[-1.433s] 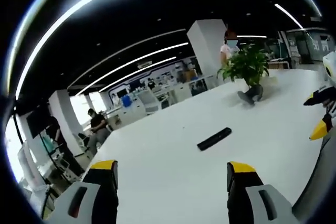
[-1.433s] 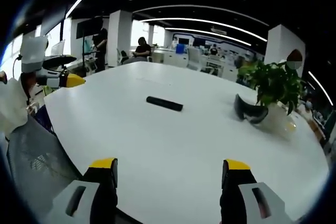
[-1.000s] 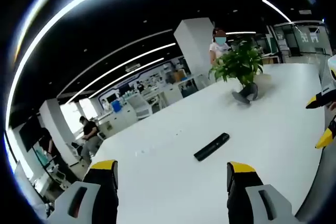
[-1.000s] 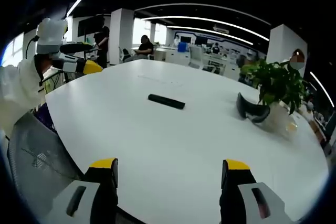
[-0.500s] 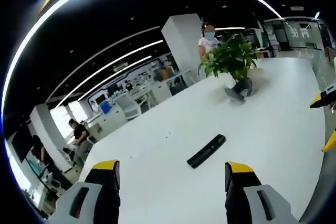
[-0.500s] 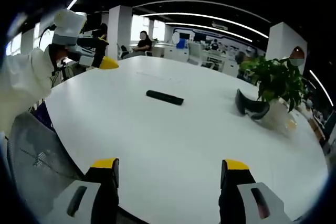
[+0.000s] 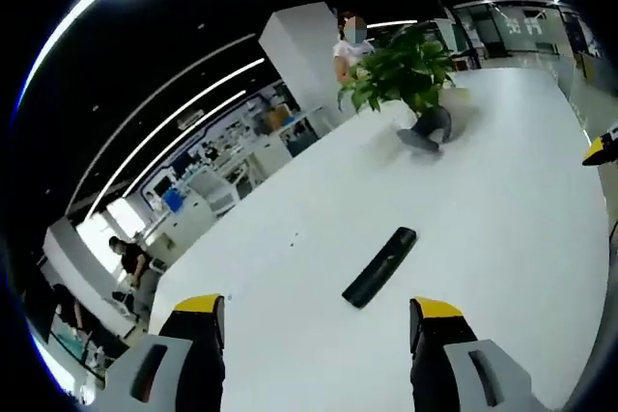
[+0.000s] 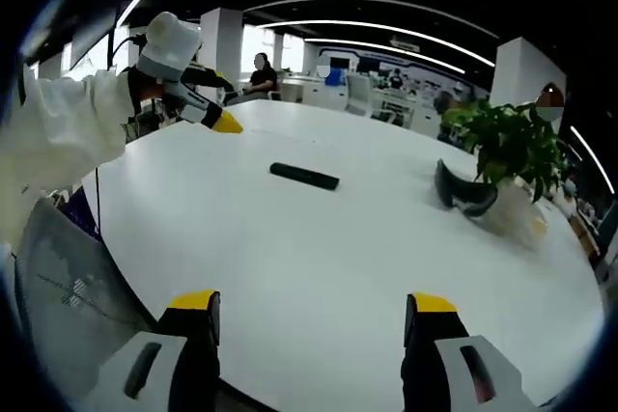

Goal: Press the specified remote control buttons in sequence, fully releasing each button before pressing the next.

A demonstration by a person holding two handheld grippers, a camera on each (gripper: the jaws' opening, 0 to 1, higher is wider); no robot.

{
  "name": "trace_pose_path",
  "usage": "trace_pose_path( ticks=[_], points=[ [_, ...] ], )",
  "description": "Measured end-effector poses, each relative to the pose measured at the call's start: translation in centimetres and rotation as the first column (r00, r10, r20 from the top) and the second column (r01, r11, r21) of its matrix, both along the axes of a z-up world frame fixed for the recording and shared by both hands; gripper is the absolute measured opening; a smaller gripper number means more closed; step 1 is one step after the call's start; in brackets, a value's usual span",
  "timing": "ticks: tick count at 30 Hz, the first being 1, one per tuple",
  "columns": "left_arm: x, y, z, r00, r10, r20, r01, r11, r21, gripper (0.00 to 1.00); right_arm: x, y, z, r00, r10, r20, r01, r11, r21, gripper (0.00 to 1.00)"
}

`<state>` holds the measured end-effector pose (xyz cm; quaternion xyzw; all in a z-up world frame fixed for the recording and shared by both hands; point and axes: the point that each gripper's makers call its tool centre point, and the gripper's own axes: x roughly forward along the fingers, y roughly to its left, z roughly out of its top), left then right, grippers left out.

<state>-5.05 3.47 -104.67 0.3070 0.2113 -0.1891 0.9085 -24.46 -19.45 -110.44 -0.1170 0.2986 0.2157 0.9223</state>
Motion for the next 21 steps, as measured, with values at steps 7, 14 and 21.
trace_pose_path(
  ticks=[7,14,21],
  points=[
    [1.2,-0.5,-2.5,0.997,-0.047,-0.065,0.051,0.997,0.065,0.81,-0.1,0.1,-0.1,1.0,0.003,-0.009,-0.003,1.0,0.003,0.77],
    [2.6,-0.6,-5.0,0.988,-0.061,-0.141,0.079,0.988,0.13,0.78,-0.1,0.1,-0.2,1.0,0.004,-0.014,-0.004,1.0,-0.002,0.77],
    [3.7,-0.8,-7.0,0.976,-0.081,-0.201,0.116,0.979,0.169,0.78,-0.1,0.0,-0.3,1.0,-0.001,-0.018,0.001,1.0,-0.006,0.77]
  ],
)
